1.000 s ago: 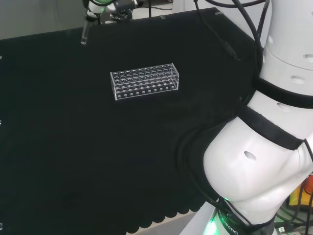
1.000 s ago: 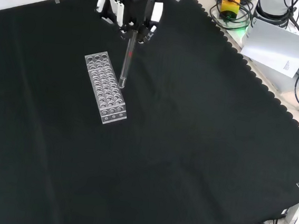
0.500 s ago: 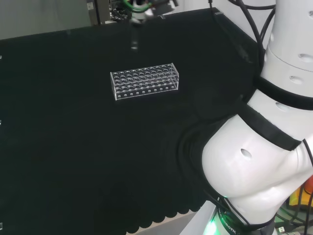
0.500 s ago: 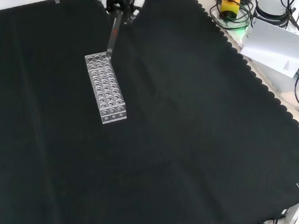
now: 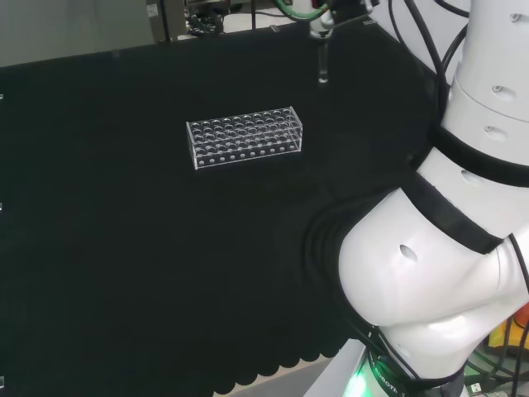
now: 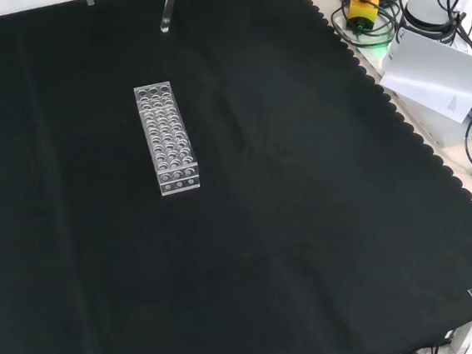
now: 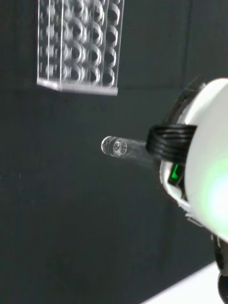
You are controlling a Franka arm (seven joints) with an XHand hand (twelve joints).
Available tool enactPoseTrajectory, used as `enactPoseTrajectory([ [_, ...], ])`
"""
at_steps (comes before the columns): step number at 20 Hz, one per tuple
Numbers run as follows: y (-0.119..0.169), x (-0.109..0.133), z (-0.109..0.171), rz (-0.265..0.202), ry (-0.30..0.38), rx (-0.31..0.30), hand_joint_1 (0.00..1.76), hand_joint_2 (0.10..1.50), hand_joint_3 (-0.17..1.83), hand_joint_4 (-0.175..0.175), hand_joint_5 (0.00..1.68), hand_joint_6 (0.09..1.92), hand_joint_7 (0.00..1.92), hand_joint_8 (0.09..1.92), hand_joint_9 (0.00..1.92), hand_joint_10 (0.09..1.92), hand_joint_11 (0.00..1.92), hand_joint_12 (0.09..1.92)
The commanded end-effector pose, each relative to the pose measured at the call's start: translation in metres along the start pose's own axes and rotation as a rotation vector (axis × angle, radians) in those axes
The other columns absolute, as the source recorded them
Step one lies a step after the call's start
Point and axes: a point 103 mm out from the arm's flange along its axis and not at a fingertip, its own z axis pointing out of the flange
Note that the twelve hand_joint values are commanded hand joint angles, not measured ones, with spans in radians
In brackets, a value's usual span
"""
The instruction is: Shake the test tube.
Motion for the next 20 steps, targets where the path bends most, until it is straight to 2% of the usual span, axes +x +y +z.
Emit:
enactPoseTrajectory([
  [1, 0.001, 0.018, -0.011, -0.039, 0.025, -0.026, 1.23, 0.57, 0.73, -0.175, 1.43, 0.41, 1.81, 0.35, 1.65, 0.39, 0.92, 1.16],
  [3, 0.001, 0.038, -0.015, -0.085, 0.041, -0.036, 1.23, 0.57, 0.73, -0.175, 1.43, 0.41, 1.81, 0.35, 1.65, 0.39, 0.92, 1.16],
  [4, -0.001, 0.075, -0.024, -0.168, 0.053, -0.059, 1.23, 0.57, 0.73, -0.175, 1.43, 0.41, 1.81, 0.35, 1.65, 0.39, 0.92, 1.16],
  [5, -0.002, 0.096, -0.029, -0.216, 0.055, -0.073, 1.23, 0.57, 0.73, -0.175, 1.43, 0.41, 1.81, 0.35, 1.65, 0.39, 0.92, 1.16],
  [9, -0.007, 0.150, -0.047, -0.342, 0.066, -0.110, 1.23, 0.57, 0.73, -0.175, 1.43, 0.41, 1.81, 0.35, 1.65, 0.39, 0.92, 1.16],
  [15, -0.019, 0.202, -0.072, -0.452, 0.098, -0.160, 1.23, 0.57, 0.73, -0.175, 1.43, 0.41, 1.81, 0.35, 1.65, 0.39, 0.92, 1.16],
  [20, -0.029, 0.226, -0.087, -0.517, 0.140, -0.183, 1.23, 0.57, 0.74, -0.175, 1.43, 0.41, 1.81, 0.35, 1.65, 0.39, 0.92, 1.16],
])
